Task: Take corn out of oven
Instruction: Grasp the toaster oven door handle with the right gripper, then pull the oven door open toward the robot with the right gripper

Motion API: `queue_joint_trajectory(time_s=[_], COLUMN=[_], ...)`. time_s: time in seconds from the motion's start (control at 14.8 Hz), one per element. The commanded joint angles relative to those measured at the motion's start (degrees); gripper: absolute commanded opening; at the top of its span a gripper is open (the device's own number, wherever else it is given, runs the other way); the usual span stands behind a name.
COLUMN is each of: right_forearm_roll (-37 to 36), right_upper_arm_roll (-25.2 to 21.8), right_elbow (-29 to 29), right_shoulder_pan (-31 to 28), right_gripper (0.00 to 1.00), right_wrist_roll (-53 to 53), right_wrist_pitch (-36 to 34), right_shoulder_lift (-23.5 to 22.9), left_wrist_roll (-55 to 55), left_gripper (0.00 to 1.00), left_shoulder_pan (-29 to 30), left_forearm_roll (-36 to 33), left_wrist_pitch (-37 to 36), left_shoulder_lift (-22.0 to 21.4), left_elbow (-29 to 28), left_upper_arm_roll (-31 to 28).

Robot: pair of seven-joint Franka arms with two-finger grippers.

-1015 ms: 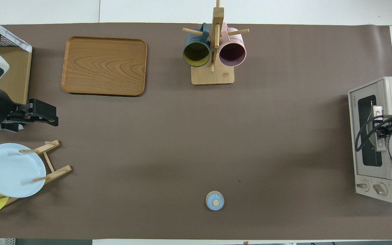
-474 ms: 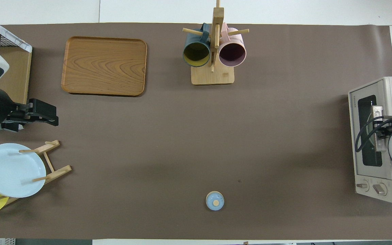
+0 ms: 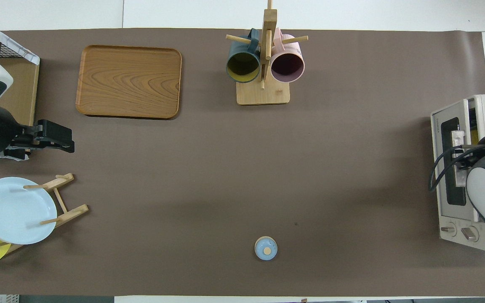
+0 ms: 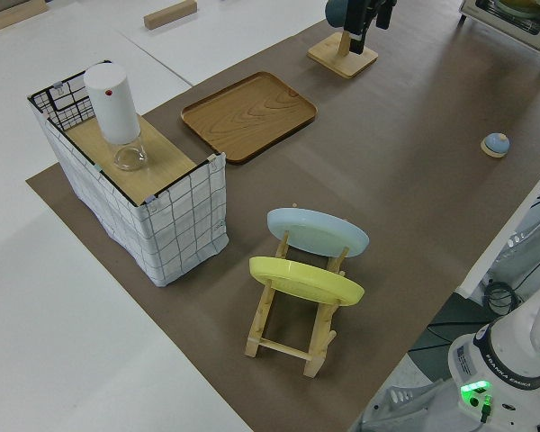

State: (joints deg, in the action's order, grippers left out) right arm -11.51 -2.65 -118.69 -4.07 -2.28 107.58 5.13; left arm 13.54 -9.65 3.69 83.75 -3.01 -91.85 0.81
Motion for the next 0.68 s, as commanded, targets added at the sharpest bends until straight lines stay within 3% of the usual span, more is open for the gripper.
queue_joint_trajectory(time_s=[0.0, 0.27, 0.61], right_forearm_roll=[-0.1, -0.1, 0.0], right_upper_arm_roll=[0.0, 0.1, 0.2], right_elbow=[-2.0, -3.2, -5.7], right_shoulder_pan=[1.0, 1.2, 4.3], right_gripper=[0.00, 0.00, 0.00], right_wrist_roll=[0.1, 0.1, -0.4], right_wrist_pitch=[8.2, 15.2, 21.3], right_shoulder_lift=[-4.0, -8.4, -10.5], left_wrist_roll=[-0.1, -0.4, -0.4], left_gripper=[1.00, 1.00, 1.00], left_shoulder_pan=[-0.3, -0.3, -0.3], left_forearm_roll=[-0.7, -0.7, -0.7], left_wrist_pitch=[1.2, 2.4, 3.5], left_shoulder_lift=[-0.3, -0.3, -0.9], left_elbow=[-0.5, -0.8, -2.1], left_upper_arm_roll=[0.2, 0.4, 0.5])
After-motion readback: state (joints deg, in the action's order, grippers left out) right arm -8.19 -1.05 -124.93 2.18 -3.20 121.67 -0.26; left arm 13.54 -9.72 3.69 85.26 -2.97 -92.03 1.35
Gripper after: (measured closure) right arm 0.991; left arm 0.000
